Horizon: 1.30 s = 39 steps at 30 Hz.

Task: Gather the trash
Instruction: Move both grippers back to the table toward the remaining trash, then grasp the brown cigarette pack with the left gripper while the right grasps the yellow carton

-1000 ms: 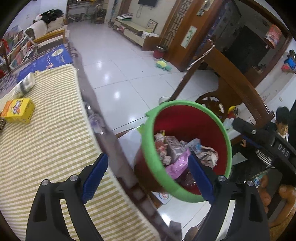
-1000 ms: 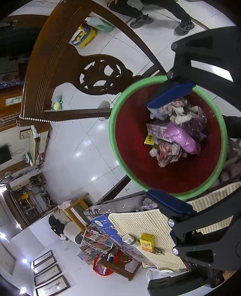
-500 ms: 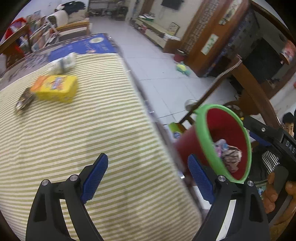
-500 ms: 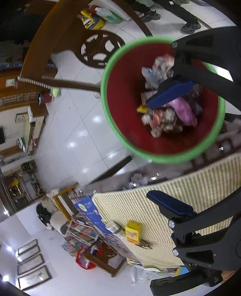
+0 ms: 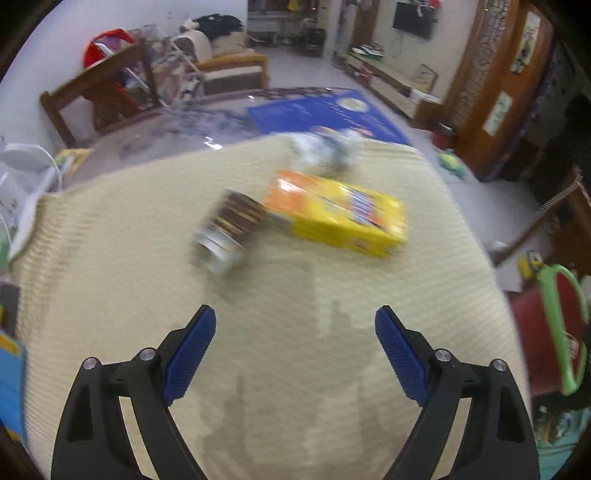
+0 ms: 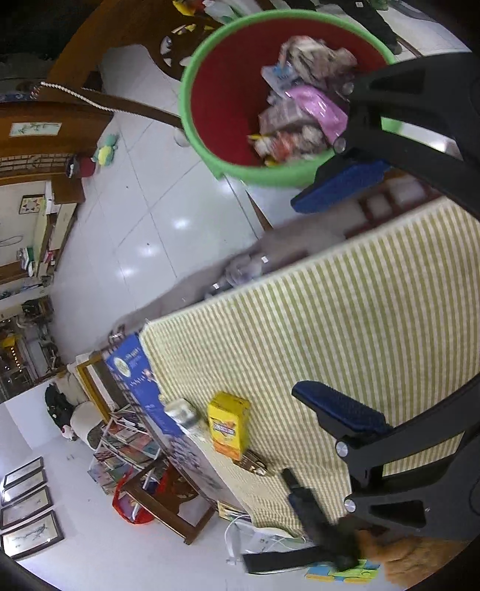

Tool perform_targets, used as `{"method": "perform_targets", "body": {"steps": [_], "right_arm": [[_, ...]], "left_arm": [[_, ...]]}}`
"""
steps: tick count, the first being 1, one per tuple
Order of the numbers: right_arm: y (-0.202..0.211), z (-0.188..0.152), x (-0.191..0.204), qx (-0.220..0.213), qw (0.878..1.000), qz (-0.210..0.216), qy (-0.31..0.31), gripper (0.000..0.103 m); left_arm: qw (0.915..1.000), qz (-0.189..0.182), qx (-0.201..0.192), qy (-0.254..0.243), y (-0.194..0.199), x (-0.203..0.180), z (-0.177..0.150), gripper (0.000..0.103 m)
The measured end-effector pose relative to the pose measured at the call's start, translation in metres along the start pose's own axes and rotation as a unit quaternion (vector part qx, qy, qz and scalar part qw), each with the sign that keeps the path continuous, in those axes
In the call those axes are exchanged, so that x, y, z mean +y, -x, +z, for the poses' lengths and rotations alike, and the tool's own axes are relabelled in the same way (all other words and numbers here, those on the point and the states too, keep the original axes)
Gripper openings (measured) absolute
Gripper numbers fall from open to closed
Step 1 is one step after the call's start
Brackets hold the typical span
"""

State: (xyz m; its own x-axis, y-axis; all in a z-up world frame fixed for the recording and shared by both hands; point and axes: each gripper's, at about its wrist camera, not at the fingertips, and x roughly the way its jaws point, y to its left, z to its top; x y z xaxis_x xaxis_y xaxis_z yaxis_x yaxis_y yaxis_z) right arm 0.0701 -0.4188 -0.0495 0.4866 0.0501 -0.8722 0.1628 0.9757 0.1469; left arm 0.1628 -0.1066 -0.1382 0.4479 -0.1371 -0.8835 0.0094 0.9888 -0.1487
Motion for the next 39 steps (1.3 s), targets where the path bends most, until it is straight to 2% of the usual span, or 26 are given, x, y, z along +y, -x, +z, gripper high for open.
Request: {"method": "perform_targets", "body": {"steps": [6, 13, 14, 15, 16, 20, 24, 32, 36, 39], "right_arm": [[-0.015, -0.019, 0.032, 0.013, 1.000, -0.005, -0.013, 0.090], [-0.019, -0.011, 0.062, 0.005, 1.000, -0.020, 0.005, 0.090], [-0.020, -0.008, 0.066, 0.006, 1.000, -0.021, 0.008, 0.090], [-0.023, -0.005, 0.071, 0.007, 1.000, -0.022, 0.013, 0.090], [-0.026, -0.002, 0.075, 0.009, 1.000, -0.021, 0.018, 0.090], [-0.039, 0.008, 0.095, 0.016, 0.999, -0.010, 0.048, 0.090], [-0.061, 0.025, 0.116, 0.029, 0.995, -0.001, 0.096, 0.090], [-0.127, 0.069, 0.161, 0.065, 0.980, 0.006, 0.189, 0.090], [-0.158, 0.079, 0.191, 0.094, 0.962, 0.027, 0.255, 0.090], [-0.183, 0.080, 0.212, 0.123, 0.944, 0.052, 0.303, 0.094]], "left_arm": [[0.9991, 0.029, 0.021, -0.023, -0.046, 0.035, 0.035, 0.084], [0.9982, -0.003, 0.033, -0.050, -0.076, 0.047, 0.055, 0.082], [0.9980, -0.009, 0.034, -0.053, -0.079, 0.046, 0.054, 0.075], [0.9975, -0.022, 0.042, -0.053, -0.084, 0.046, 0.054, 0.057], [0.9971, -0.030, 0.049, -0.050, -0.087, 0.046, 0.053, 0.049], [0.9968, -0.056, 0.038, -0.044, -0.081, 0.052, 0.042, 0.042], [0.9963, -0.073, 0.036, -0.026, -0.058, 0.063, 0.016, 0.041], [0.9962, -0.070, 0.052, 0.004, -0.025, 0.086, -0.034, 0.041], [0.9952, -0.071, 0.064, 0.022, -0.022, 0.091, -0.046, 0.041], [0.9957, -0.066, 0.063, 0.016, -0.023, 0.089, -0.051, 0.044]]}}
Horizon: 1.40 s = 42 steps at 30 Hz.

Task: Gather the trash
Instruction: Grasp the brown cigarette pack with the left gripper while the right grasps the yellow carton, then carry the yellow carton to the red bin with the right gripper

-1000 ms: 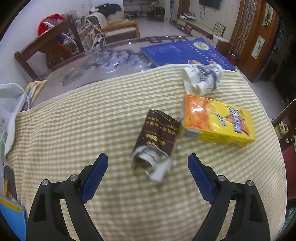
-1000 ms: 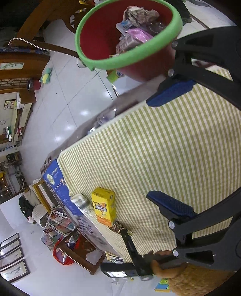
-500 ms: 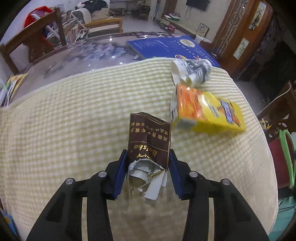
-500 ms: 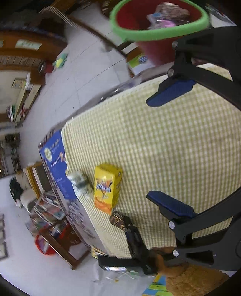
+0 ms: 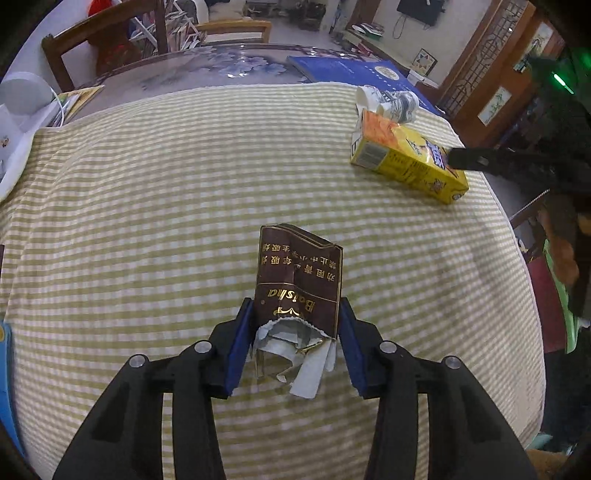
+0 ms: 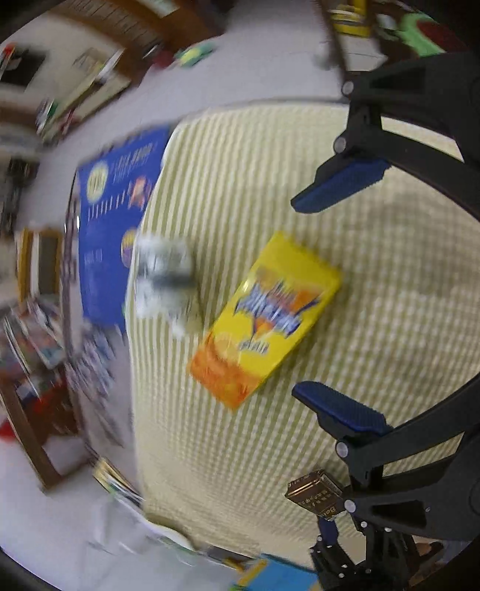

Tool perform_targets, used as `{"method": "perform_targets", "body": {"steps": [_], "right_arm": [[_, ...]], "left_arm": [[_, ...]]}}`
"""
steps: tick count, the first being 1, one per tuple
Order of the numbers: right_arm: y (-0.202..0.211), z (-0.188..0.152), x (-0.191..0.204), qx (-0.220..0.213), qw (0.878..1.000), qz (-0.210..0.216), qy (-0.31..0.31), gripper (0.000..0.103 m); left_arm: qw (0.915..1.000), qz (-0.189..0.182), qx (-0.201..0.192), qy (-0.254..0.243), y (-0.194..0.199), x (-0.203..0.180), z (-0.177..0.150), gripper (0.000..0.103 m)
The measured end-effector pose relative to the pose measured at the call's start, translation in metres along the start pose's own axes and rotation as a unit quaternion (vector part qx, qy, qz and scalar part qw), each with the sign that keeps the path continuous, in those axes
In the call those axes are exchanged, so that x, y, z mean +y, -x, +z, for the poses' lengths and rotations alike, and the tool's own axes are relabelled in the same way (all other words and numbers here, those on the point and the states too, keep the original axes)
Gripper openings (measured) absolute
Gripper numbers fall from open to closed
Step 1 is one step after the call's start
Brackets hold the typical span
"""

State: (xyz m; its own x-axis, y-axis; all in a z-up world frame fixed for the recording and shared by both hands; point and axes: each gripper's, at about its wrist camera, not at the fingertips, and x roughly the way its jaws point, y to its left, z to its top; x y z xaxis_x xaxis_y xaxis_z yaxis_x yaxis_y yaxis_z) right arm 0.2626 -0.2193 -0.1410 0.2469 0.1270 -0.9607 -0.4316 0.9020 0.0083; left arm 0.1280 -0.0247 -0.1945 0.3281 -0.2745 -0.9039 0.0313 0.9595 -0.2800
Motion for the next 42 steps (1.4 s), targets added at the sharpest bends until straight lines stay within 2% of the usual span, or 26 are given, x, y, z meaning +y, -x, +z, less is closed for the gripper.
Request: {"method": "perform_targets", "body": {"steps": [4, 7, 9, 11, 12, 14, 16, 17, 21, 31, 42], "right_arm": [[-0.024, 0.016, 0.010, 0.022, 0.998, -0.025, 0.048, 0.095], [-0.033, 0.019, 0.010, 0.035, 0.998, -0.014, 0.058, 0.094], [-0.038, 0.019, 0.011, 0.041, 0.996, -0.017, 0.071, 0.094], [-0.042, 0.018, 0.012, 0.046, 0.995, -0.023, 0.085, 0.089], [-0.041, 0.017, 0.010, 0.045, 0.995, -0.022, 0.087, 0.087], [-0.037, 0.016, 0.010, 0.043, 0.995, -0.015, 0.083, 0.071], [-0.029, 0.011, 0.014, 0.038, 0.996, -0.018, 0.081, 0.061], [-0.025, 0.008, 0.016, 0.032, 0.996, -0.023, 0.081, 0.060], [0.007, -0.011, 0.028, -0.003, 0.998, -0.031, 0.064, 0.059], [0.103, -0.057, 0.054, -0.089, 0.994, -0.059, -0.010, 0.059], [0.147, -0.107, 0.066, -0.122, 0.989, -0.053, -0.072, 0.060]], "left_arm": [[1.0000, 0.003, 0.005, -0.008, -0.006, -0.002, -0.002, 0.048], [1.0000, 0.000, 0.001, -0.002, -0.004, -0.001, -0.001, 0.051], [1.0000, -0.003, -0.004, 0.008, -0.003, 0.001, 0.000, 0.066], [0.9998, -0.006, -0.011, 0.015, -0.002, 0.003, 0.001, 0.068], [0.9998, -0.008, -0.011, 0.017, -0.003, 0.003, 0.002, 0.068], [0.9999, -0.007, -0.008, 0.012, -0.005, 0.000, 0.003, 0.066], [1.0000, -0.002, -0.006, 0.004, -0.008, -0.003, 0.003, 0.053], [1.0000, -0.002, -0.002, 0.003, -0.010, -0.004, 0.003, 0.049], [1.0000, -0.002, -0.007, 0.002, -0.009, -0.007, 0.002, 0.044], [0.9992, -0.006, -0.038, -0.013, 0.019, -0.024, 0.000, 0.044], [0.9971, -0.023, -0.066, -0.031, 0.055, -0.049, -0.018, 0.045]]}}
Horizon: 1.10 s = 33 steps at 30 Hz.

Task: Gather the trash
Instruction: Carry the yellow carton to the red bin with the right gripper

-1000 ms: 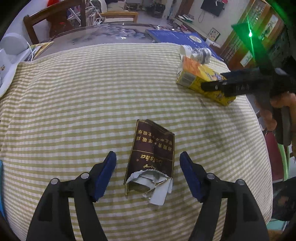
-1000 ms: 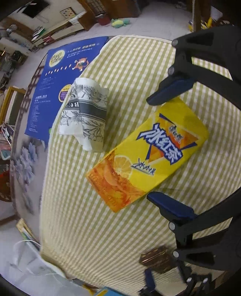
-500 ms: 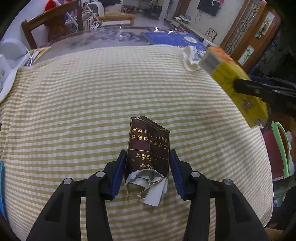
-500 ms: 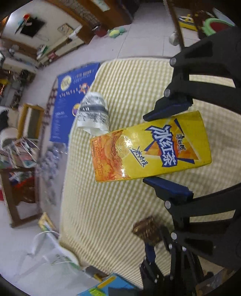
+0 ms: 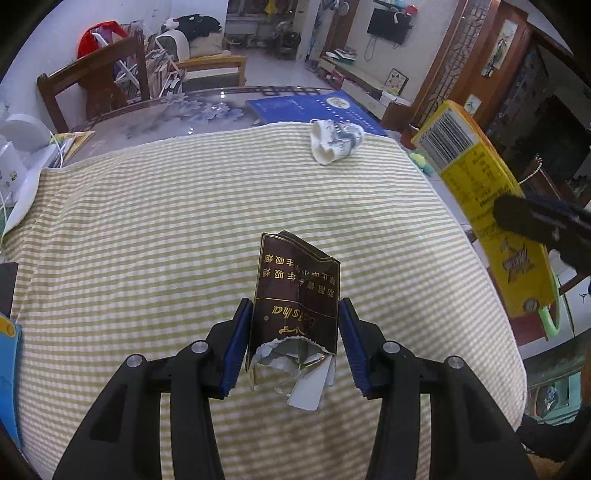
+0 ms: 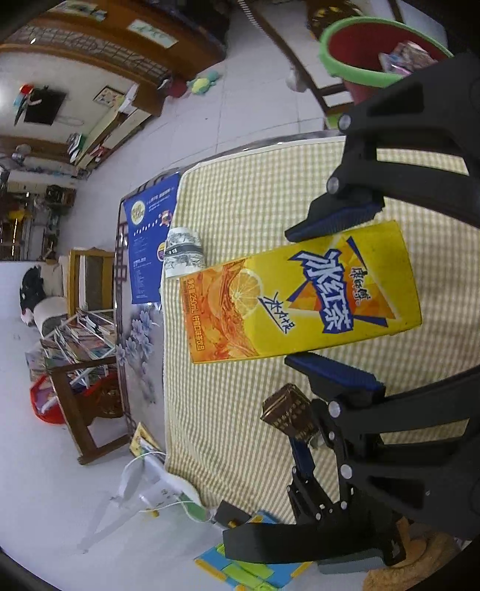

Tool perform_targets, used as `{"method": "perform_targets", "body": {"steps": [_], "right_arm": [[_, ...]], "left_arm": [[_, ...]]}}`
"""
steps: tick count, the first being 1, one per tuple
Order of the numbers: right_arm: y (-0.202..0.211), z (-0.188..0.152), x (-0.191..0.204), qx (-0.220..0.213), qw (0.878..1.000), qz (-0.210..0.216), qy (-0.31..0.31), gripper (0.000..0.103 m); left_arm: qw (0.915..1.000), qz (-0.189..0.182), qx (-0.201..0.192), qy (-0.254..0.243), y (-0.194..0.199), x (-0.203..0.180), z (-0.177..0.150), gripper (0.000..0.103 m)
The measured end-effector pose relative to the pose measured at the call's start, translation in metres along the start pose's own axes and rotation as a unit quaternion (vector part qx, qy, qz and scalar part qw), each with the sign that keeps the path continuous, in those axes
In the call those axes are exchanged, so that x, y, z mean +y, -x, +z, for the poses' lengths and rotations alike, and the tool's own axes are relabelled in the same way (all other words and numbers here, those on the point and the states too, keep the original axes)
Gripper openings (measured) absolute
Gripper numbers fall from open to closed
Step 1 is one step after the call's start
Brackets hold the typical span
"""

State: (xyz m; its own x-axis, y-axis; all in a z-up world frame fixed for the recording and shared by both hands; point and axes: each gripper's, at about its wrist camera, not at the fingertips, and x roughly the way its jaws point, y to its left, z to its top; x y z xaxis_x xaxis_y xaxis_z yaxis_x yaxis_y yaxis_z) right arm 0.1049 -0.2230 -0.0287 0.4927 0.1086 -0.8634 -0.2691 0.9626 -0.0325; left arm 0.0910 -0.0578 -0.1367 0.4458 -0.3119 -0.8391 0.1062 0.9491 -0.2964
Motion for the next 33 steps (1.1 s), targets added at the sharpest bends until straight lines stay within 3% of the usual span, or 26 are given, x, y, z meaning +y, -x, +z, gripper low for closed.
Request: {"method": "perform_targets", "body": {"steps": [19, 33], "right_arm": [[0.050, -0.051, -0.057, -0.027, 0.993, -0.050, -0.105, 0.060], [0.064, -0.073, -0.111, -0.028, 0.988, -0.064, -0.137, 0.060]], "left_arm": [[0.9972, -0.040, -0.004, -0.063, 0.020, -0.063, -0.009, 0.046], [0.9954, -0.046, -0.002, -0.084, 0.023, -0.114, -0.014, 0.046]]}}
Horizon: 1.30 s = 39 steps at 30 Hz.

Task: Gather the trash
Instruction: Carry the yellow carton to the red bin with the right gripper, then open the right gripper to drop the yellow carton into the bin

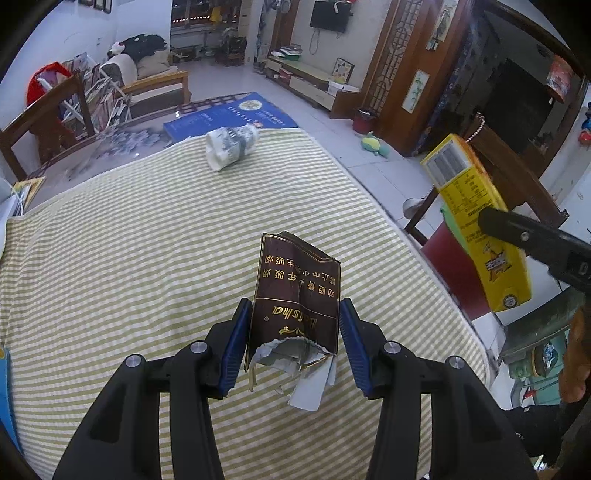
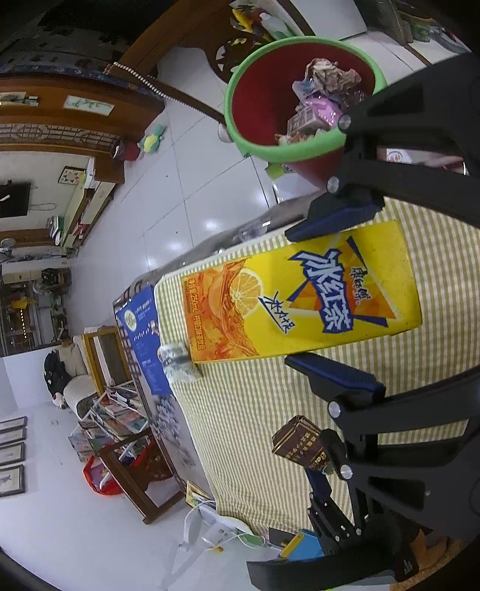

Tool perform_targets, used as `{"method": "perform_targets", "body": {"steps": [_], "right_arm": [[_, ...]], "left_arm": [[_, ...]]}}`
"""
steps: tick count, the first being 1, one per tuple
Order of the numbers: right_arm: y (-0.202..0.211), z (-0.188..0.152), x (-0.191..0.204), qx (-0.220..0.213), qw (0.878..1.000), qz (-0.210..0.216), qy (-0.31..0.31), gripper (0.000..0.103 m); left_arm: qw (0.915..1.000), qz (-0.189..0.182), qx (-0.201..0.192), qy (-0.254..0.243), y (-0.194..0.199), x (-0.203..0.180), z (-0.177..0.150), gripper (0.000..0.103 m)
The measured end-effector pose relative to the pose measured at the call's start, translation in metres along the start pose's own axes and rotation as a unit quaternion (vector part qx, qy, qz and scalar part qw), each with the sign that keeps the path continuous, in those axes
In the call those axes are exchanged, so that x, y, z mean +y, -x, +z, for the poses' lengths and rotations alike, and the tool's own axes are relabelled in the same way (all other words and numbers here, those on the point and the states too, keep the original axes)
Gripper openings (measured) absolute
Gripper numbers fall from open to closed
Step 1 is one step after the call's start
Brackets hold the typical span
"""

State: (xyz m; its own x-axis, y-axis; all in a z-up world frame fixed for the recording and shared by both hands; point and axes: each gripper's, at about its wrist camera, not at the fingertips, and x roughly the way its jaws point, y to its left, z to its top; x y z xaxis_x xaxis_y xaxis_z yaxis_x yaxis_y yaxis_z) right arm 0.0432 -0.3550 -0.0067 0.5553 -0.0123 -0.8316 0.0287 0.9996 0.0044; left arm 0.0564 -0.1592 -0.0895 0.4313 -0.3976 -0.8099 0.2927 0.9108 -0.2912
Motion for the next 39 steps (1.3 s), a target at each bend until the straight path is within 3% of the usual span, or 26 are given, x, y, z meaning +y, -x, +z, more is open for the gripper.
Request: {"method": "perform_targets", "body": {"steps": [6, 10, 21, 24, 26, 32, 39], "right_arm": [[0.001, 0.000, -0.037, 0.000, 1.000, -0.015, -0.007, 0.060], [-0.003, 0.001, -0.080, 0.005, 0.998, -0.050, -0.027, 0.060], [-0.025, 0.000, -0.188, 0.034, 0.984, -0.157, -0.078, 0.061], [-0.029, 0.001, -0.200, 0.038, 0.983, -0.158, -0.083, 0.065], [-0.029, 0.002, -0.204, 0.033, 0.984, -0.157, -0.082, 0.080], [-0.024, 0.009, -0.200, 0.022, 0.989, -0.129, -0.064, 0.080], [-0.027, 0.028, -0.163, 0.014, 0.999, -0.047, -0.024, 0.080]], "left_arm": [[0.9999, 0.009, 0.002, 0.004, -0.012, -0.021, 0.004, 0.046], [0.9990, 0.031, 0.021, 0.024, -0.033, -0.024, 0.006, 0.046], [0.9963, 0.057, 0.030, 0.057, -0.050, -0.043, 0.010, 0.046], [0.9958, 0.062, 0.030, 0.060, -0.053, -0.051, 0.013, 0.046], [0.9955, 0.065, 0.030, 0.062, -0.054, -0.053, 0.015, 0.046], [0.9945, 0.073, 0.027, 0.069, -0.058, -0.062, 0.019, 0.046], [0.9925, 0.081, 0.027, 0.088, -0.057, -0.068, 0.021, 0.046]]}}
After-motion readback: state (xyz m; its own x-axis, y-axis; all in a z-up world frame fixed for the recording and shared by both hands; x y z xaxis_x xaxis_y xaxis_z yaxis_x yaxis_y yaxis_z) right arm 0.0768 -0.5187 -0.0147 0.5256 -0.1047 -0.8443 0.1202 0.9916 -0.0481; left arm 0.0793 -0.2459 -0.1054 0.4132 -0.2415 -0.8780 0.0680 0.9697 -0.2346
